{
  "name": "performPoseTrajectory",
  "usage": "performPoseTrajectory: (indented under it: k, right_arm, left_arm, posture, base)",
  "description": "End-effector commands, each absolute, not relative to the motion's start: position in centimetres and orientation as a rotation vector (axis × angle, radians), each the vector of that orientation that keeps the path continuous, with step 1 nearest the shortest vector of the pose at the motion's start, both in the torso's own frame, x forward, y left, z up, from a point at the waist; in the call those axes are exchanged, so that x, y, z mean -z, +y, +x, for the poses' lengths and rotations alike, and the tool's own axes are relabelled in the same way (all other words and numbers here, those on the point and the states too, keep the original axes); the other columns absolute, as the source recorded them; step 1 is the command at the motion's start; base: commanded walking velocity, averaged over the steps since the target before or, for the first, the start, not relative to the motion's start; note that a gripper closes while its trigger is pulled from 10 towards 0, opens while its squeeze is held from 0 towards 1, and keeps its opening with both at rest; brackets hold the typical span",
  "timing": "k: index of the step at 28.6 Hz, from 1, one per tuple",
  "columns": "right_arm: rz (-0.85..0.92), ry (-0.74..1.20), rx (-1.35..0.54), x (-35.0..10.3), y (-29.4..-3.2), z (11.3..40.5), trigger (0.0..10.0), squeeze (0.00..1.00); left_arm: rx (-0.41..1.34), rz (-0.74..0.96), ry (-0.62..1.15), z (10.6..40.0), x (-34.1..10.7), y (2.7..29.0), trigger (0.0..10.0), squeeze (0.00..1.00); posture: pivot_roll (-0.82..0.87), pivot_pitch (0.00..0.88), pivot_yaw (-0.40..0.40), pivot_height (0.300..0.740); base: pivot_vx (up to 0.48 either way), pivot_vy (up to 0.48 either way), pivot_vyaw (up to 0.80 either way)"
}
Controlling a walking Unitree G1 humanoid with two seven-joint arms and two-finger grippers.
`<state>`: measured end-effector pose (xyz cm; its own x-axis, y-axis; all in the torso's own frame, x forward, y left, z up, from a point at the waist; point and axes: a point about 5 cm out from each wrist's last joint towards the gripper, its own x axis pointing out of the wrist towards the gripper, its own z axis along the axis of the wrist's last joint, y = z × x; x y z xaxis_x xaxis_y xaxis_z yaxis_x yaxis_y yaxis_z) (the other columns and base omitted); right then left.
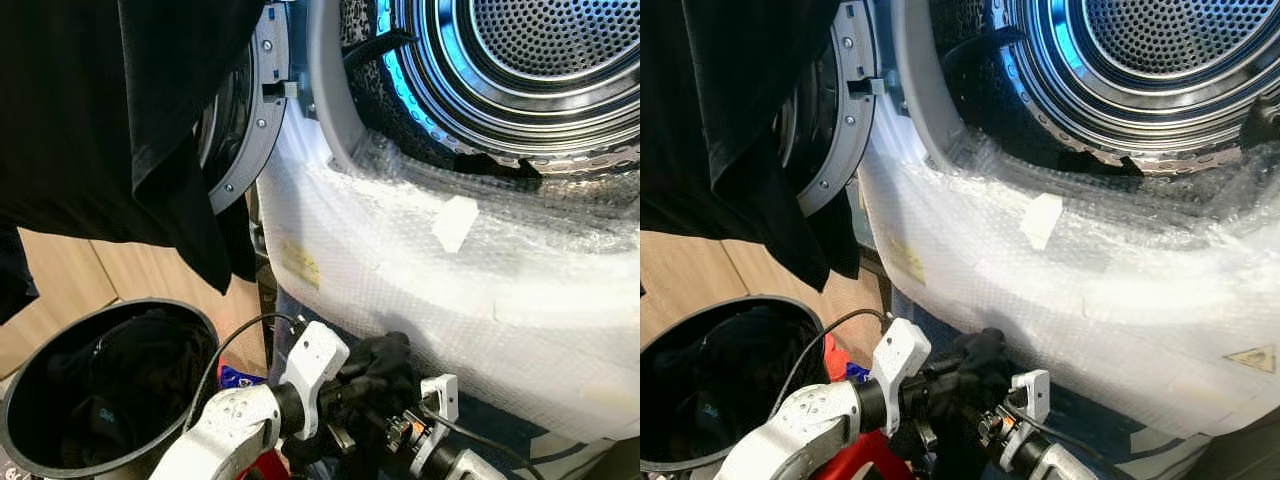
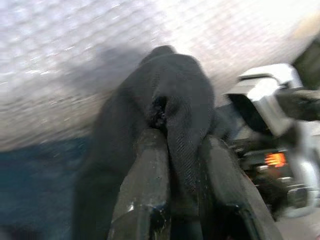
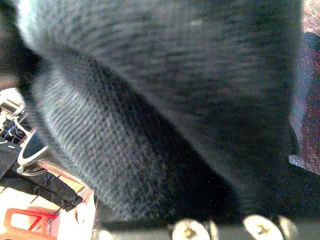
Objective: Clothes washing
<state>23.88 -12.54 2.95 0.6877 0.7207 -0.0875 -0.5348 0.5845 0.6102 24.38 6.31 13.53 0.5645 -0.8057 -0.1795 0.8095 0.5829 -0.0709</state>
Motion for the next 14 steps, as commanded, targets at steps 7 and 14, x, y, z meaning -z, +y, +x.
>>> performPoseTrajectory:
  k: [7, 14]
  right_arm:
    - [0.596, 0.322, -0.738, -3.0, -12.6, 24.4, 0.0, 0.0]
    - [0.578, 0.343, -0.767, -2.8, -12.4, 24.4, 0.0, 0.0]
  left_arm:
    - [0.866, 0.113, 0.195, 23.7, -14.9, 7.9, 10.0, 1.0]
    - [0.793, 0.229, 0.22, 23.1, -15.5, 9.9, 10.0, 1.0]
  posture:
    - [0.02, 0.0, 0.011, 0.74]
    - [0.02, 0.0, 0.005, 0.74]
  base:
    - [0.0, 0.0, 0.0]
    - [0.0, 0.0, 0.0]
